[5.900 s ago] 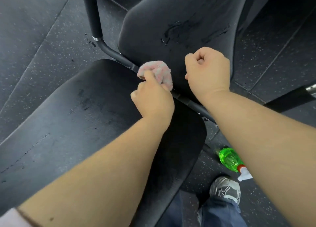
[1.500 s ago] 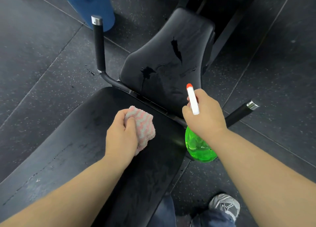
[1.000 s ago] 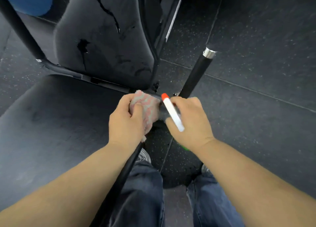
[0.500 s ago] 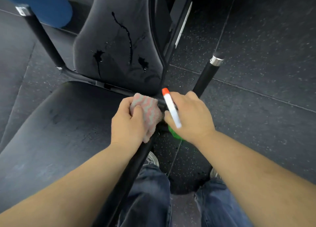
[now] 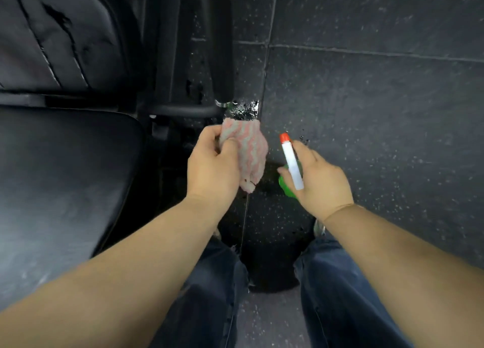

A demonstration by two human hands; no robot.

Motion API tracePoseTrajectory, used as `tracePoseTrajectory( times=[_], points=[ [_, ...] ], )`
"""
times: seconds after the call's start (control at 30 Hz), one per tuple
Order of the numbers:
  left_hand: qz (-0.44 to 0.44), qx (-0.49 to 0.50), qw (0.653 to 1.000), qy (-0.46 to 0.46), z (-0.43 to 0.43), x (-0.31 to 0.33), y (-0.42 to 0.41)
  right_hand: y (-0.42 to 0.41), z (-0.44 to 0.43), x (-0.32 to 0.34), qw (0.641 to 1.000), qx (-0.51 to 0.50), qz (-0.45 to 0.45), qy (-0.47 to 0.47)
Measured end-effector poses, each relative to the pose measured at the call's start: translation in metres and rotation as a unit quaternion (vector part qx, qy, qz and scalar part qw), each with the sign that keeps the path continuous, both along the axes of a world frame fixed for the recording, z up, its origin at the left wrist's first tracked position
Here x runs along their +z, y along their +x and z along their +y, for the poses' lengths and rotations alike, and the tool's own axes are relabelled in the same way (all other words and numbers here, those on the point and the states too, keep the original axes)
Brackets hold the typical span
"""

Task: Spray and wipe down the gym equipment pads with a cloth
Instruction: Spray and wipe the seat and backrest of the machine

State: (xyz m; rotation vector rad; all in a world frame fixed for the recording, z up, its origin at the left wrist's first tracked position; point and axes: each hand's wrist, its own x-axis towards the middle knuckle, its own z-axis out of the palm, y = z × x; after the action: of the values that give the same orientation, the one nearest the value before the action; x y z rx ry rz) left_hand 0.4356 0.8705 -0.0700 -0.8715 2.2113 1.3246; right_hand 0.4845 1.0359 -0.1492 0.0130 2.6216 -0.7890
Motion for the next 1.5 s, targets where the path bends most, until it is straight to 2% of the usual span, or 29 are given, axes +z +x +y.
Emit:
tracePoseTrajectory(
  times=[0.1,0.23,0.4,0.43,0.5,0.57,0.67,0.73,0.8,0.87,0.93,1.03,1.1,1.17,1.27,1.33,1.43,1.5],
  points=[
    [0.001,-0.014,1.0,-0.011,0.005,-0.014,0.002,0.009,0.003,-0.016,0.999,-0.03,-0.002,-0.021],
    [-0.01,-0.025,1.0,-0.012,0.012,-0.023,0.008,0.031,0.022,-0.03,0.996,-0.016,-0.082,-0.028],
    [-0.014,-0.026,1.0,-0.008,0.016,-0.006,0.01,0.055,0.046,-0.011,0.981,0.01,-0.192,0.037],
    [-0.014,-0.021,1.0,-0.003,0.017,0.001,0.009,0.056,0.046,-0.003,0.983,0.004,-0.178,0.042],
    [-0.005,-0.009,1.0,0.021,0.013,0.025,0.006,0.046,0.035,0.027,0.997,-0.003,-0.058,0.044],
    [-0.001,0.002,0.998,0.057,0.005,0.05,0.001,0.022,0.007,0.062,0.999,0.008,0.05,0.002],
    [0.016,0.077,0.987,0.14,-0.015,0.081,-0.014,-0.021,-0.05,0.11,0.99,0.061,0.076,-0.097],
    [0.026,0.144,0.968,0.204,-0.049,0.106,-0.032,-0.057,-0.088,0.134,0.984,0.071,0.088,-0.136],
    [0.029,0.144,0.954,0.262,-0.08,0.122,-0.047,-0.088,-0.115,0.15,0.981,0.074,0.088,-0.156],
    [0.038,0.12,0.954,0.271,-0.118,0.139,-0.063,-0.118,-0.148,0.168,0.978,0.071,0.082,-0.177],
    [0.053,0.113,0.971,0.203,-0.161,0.145,-0.077,-0.148,-0.184,0.186,0.976,0.072,0.122,-0.168],
    [0.088,0.093,0.992,0.004,-0.228,0.131,-0.091,-0.202,-0.23,0.19,0.97,0.071,0.205,-0.112],
    [0.071,0.018,0.985,-0.156,-0.263,0.115,-0.095,-0.234,-0.249,0.182,0.97,0.082,0.225,-0.053],
    [0.053,-0.054,0.963,-0.26,-0.297,0.095,-0.093,-0.245,-0.27,0.16,0.969,0.118,0.216,0.015],
    [0.014,-0.158,0.939,-0.304,-0.32,0.065,-0.08,-0.21,-0.286,0.128,0.96,0.188,0.202,0.043],
    [0.0,-0.232,0.909,-0.345,-0.32,0.051,-0.067,-0.173,-0.288,0.113,0.949,0.268,0.166,0.022],
    [0.009,-0.24,0.901,-0.361,-0.316,0.046,-0.065,-0.175,-0.283,0.117,0.921,0.351,0.167,0.036],
    [0.02,-0.232,0.906,-0.355,-0.317,0.046,-0.065,-0.218,-0.283,0.134,0.927,0.323,0.18,0.061]
  ],
)
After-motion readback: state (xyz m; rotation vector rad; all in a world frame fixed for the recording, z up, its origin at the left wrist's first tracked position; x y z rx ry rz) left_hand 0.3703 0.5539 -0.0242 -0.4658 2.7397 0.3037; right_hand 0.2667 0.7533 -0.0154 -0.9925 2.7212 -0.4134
